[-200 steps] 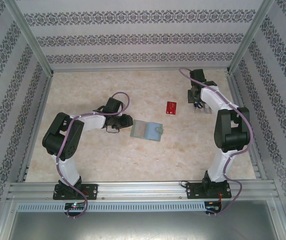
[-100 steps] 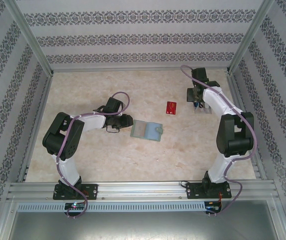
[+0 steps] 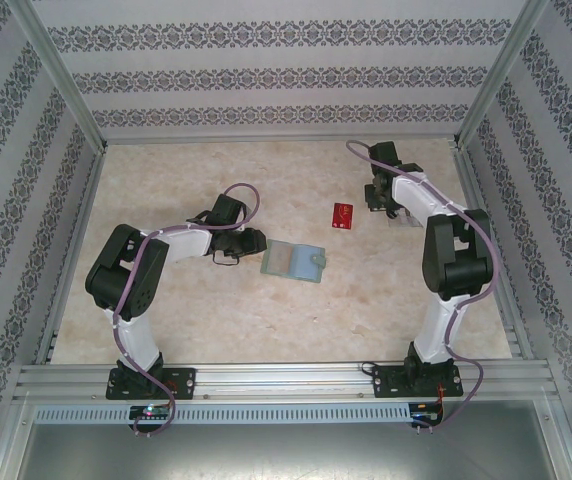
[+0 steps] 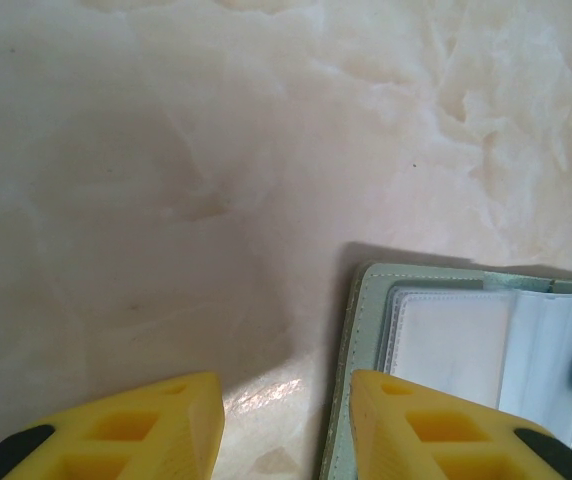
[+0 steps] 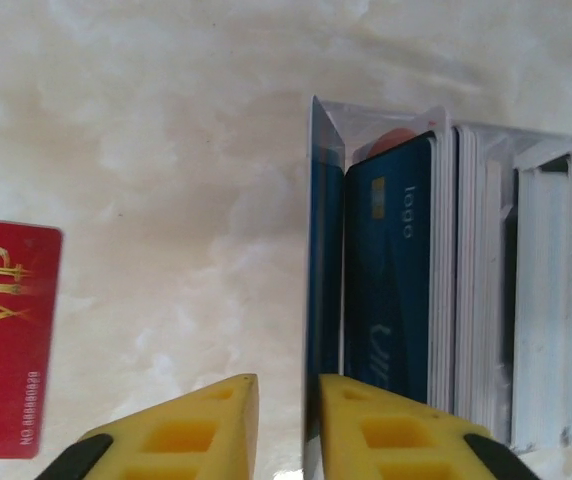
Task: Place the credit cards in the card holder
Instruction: Pick up the credit card from the storage box.
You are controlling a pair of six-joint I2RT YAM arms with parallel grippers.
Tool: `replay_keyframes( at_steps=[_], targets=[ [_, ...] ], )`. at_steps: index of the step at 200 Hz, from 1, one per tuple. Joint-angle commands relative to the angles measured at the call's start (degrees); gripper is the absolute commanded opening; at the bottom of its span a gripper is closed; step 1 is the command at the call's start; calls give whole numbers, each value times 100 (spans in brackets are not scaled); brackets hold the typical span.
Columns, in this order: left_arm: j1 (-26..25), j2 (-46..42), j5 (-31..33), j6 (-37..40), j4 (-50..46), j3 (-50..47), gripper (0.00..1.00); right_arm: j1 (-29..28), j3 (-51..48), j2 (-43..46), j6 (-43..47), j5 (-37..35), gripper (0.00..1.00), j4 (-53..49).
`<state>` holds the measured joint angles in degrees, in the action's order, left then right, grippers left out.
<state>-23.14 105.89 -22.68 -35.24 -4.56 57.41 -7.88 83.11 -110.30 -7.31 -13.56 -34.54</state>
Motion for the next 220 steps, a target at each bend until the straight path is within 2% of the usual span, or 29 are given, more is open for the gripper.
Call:
replay_keyframes(
  at_steps=[1,23,62,86,153,220],
  targets=[
    [-129,485,-115,82,21,-108,41,-43,206,-100,26,-299,18,-130],
    [-124,485,-121,86,31,-110,41,-80,205,-39,50,-364,16,-131],
    [-130,490,-127,84,31,-113,41,-94,183,104,57,-483,20,-125],
    [-124,487,-126,73,26,-104,41,-91,188,115,45,-480,13,-139],
    [-130,468,-75,115,-44,-73,41,-65,162,215,16,-284,2,-131],
    [-125,490,-106,104,-10,-84,41,-72,-17,749,-67,-166,1,-52]
  ],
)
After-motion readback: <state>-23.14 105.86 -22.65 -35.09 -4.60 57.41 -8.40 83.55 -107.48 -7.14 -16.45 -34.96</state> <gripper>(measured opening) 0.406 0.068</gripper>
